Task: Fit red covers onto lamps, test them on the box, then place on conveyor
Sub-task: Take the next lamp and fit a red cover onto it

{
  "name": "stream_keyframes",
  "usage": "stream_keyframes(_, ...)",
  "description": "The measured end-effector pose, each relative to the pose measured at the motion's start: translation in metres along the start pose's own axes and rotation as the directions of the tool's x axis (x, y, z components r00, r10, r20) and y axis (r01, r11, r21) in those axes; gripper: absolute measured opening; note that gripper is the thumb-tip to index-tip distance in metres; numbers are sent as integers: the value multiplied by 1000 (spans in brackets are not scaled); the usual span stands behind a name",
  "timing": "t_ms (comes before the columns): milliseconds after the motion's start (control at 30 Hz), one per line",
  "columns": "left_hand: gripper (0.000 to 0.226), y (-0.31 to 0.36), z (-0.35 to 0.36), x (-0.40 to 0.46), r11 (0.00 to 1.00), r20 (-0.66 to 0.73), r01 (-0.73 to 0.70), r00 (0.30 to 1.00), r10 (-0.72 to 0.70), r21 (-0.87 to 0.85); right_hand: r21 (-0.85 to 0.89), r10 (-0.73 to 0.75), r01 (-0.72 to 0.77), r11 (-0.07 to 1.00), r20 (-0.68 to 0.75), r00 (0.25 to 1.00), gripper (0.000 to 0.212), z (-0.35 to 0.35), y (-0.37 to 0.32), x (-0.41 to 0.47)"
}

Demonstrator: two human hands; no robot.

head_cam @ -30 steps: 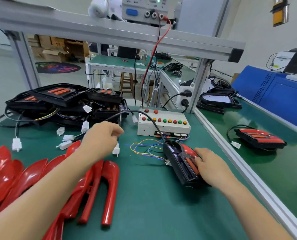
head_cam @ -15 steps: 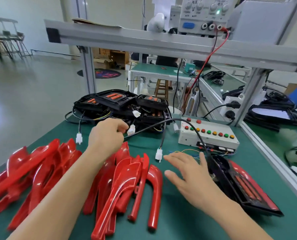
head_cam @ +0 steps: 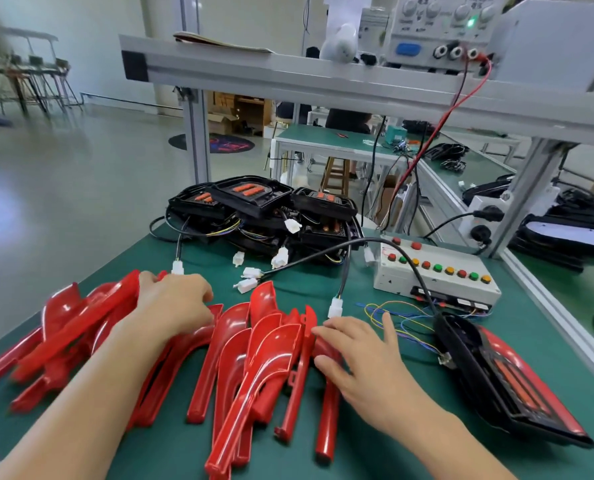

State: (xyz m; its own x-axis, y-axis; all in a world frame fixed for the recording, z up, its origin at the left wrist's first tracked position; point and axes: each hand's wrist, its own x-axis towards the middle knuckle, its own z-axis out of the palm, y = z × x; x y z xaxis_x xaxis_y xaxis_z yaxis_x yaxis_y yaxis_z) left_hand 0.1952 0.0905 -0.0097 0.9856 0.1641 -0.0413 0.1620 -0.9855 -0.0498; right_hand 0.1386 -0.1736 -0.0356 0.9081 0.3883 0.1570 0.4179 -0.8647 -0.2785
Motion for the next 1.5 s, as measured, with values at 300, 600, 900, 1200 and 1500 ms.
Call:
stream_keyframes(300, 20, 9, 10, 11, 982, -292, -7, 955, -49, -186, 12, -4, 5, 1000, -33, 999, 37, -4, -3, 4)
stream_keyframes(600, 18, -16, -14, 31, 991, -258, 135, 957, -132, -6, 23, 12, -11, 1000, -53, 999, 37, -8, -2, 5)
stream_keyframes(900, 24, -34, -1, 31, 967, -174, 252, 952, -253, -27, 49, 15, -12, 999, -50, 999, 38, -8, -9, 13)
stream_keyframes(1200, 23, -15, -6, 29, 878, -531, -8, 799, -282, -479, 57, 34, -32, 998, -48, 998, 35, -13, -7, 12)
stream_keyframes(1500, 25, 30, -42, 12, 469, -733, -571, 596, -327, -674, 172, 40, -14, 985, -150, 988, 35, -21, -12, 12)
